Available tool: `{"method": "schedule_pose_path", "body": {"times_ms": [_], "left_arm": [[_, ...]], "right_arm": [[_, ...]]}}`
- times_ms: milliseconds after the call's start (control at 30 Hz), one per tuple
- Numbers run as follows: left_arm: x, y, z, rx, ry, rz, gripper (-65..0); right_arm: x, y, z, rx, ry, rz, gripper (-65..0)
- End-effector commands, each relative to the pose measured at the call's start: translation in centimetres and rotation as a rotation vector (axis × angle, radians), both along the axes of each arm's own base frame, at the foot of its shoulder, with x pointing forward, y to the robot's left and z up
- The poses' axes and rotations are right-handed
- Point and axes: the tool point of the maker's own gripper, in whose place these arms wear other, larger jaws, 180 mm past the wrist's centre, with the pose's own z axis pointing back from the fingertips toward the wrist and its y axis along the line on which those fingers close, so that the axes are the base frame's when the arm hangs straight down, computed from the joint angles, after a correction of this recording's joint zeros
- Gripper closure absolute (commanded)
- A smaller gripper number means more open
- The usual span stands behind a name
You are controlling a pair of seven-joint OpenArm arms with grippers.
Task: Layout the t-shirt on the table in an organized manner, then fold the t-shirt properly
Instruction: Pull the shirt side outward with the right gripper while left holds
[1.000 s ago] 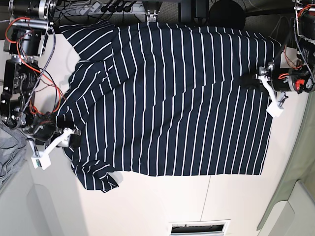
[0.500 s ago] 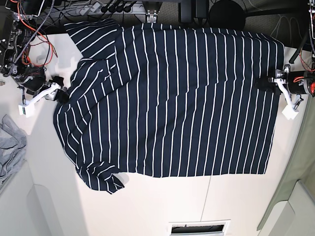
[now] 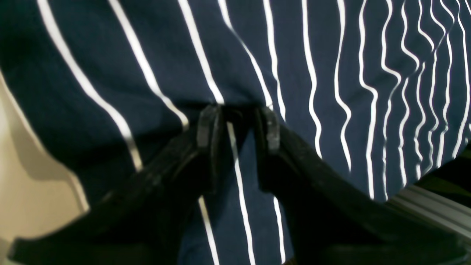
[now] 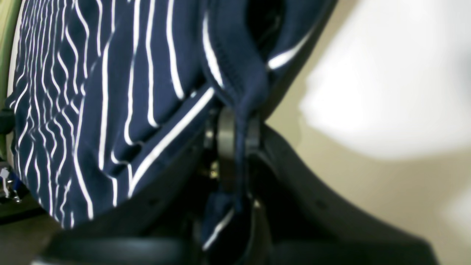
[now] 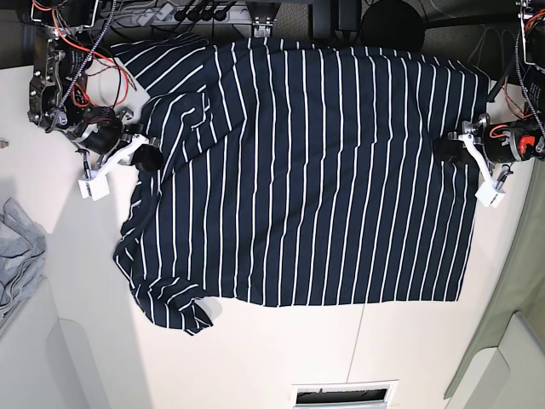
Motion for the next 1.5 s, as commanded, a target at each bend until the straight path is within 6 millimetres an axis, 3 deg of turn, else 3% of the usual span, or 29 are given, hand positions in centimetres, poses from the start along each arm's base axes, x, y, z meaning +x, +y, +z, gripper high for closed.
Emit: {"method": "schedule_pose_path", "body": {"times_ms": [0, 200, 433, 467, 533, 600, 733, 833, 967, 1300, 1367, 1467], "left_arm": [[0.0, 1.0, 0.2, 0.044, 0.009, -0.01, -19.0], [0.1, 1.0, 0.2, 0.044, 0.006, -0.008, -19.0], [0.1, 1.0, 0.2, 0.043, 0.006, -0.008, -19.0], [0.1, 1.0, 0.2, 0.043, 0.006, -0.008, -19.0], [0.2, 1.0, 0.2, 0.042, 0.0, -0.006, -19.0], [0.3, 0.9, 0.3, 0.04, -0.006, -0.004, -19.0], [0.3, 1.0, 0.3, 0.041, -0.004, -0.005, -19.0], [0.3, 1.0, 0.3, 0.041, -0.004, -0.005, -19.0], [0.3, 0.9, 0.3, 0.04, -0.005, -0.004, -19.0], [0.2, 1.0, 0.2, 0.041, -0.001, -0.005, -19.0], [0.1, 1.0, 0.2, 0.042, 0.004, -0.007, -19.0], [0.1, 1.0, 0.2, 0.043, 0.006, -0.008, -19.0]], "right_arm": [[1.9, -0.7, 2.2, 0.001, -0.089, -0.001, 0.0], [3.1, -6.3, 6.0, -0.083, -0.168, -0.087, 0.0], [2.0, -14.9, 8.4, -0.219, -0.167, -0.201, 0.0], [1.6, -15.7, 8.6, -0.223, -0.166, -0.215, -2.8], [0.7, -17.1, 8.6, -0.232, -0.153, -0.245, -23.1], [-0.1, -18.0, 8.6, -0.228, -0.146, -0.276, -35.4], [-0.6, -19.6, 9.3, -0.215, -0.168, -0.347, -36.0], [-0.1, -19.6, 10.0, -0.187, -0.208, -0.366, -36.0], [0.4, -18.3, 9.4, -0.178, -0.208, -0.329, -36.0], [3.5, -15.0, 4.2, -0.182, -0.144, -0.293, -35.7], [4.2, -14.4, 3.4, -0.158, -0.121, -0.287, -32.3], [5.3, -13.0, 2.8, -0.119, -0.112, -0.274, -15.6]]}}
